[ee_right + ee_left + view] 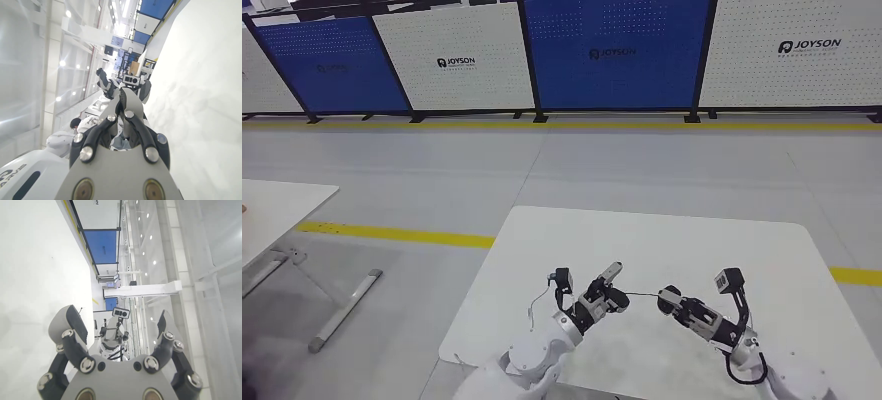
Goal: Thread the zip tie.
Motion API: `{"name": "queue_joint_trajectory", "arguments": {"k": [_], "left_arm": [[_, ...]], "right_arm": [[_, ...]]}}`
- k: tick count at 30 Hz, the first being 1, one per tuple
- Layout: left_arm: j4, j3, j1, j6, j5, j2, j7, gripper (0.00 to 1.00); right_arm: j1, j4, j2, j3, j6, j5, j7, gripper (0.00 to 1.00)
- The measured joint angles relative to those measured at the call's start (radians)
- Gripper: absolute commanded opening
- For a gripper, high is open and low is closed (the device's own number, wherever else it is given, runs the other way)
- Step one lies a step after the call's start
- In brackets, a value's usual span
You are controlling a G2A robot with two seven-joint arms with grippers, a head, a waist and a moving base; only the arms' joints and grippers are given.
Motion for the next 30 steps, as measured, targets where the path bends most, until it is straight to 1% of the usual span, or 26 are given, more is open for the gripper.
{"name": "queue_joint_trajectory", "arguments": {"k": [3,7,9,11,19,22,25,27,28,30], "left_arm": [[0.000,0.001,0.000,0.000,0.001,0.000,-0.001,1.00],[-0.001,0.018,0.008,-0.012,0.050,0.001,-0.021,1.00],[-0.002,0.024,0.013,-0.040,0.075,-0.002,0.007,1.00],[-0.002,0.026,0.015,-0.049,0.077,-0.003,0.019,1.00],[-0.002,0.025,0.015,-0.046,0.076,-0.003,0.016,1.00],[-0.004,0.029,0.013,-0.025,0.069,-0.005,0.027,1.00],[-0.003,0.033,0.003,-0.005,0.040,-0.012,0.067,1.00],[-0.002,0.034,-0.005,-0.005,0.042,-0.017,0.130,1.00],[-0.002,0.035,-0.005,-0.006,0.043,-0.018,0.142,1.00],[-0.002,0.035,-0.005,-0.007,0.044,-0.018,0.137,1.00]], "right_arm": [[0.023,-0.002,-0.007,-0.021,0.031,-0.036,-0.001,0.00],[0.054,0.011,-0.018,-0.038,0.039,-0.044,-0.015,0.00],[0.063,0.017,-0.023,-0.042,0.036,-0.040,-0.025,0.00],[0.064,0.018,-0.023,-0.042,0.035,-0.039,-0.026,0.00],[0.063,0.017,-0.023,-0.042,0.035,-0.039,-0.025,0.00],[0.063,0.017,-0.023,-0.042,0.035,-0.039,-0.025,0.00],[0.063,0.018,-0.023,-0.042,0.035,-0.039,-0.025,0.00],[0.063,0.018,-0.023,-0.042,0.035,-0.039,-0.025,0.00],[0.063,0.018,-0.023,-0.042,0.035,-0.039,-0.025,0.00],[0.063,0.018,-0.023,-0.042,0.035,-0.039,-0.025,0.00]]}}
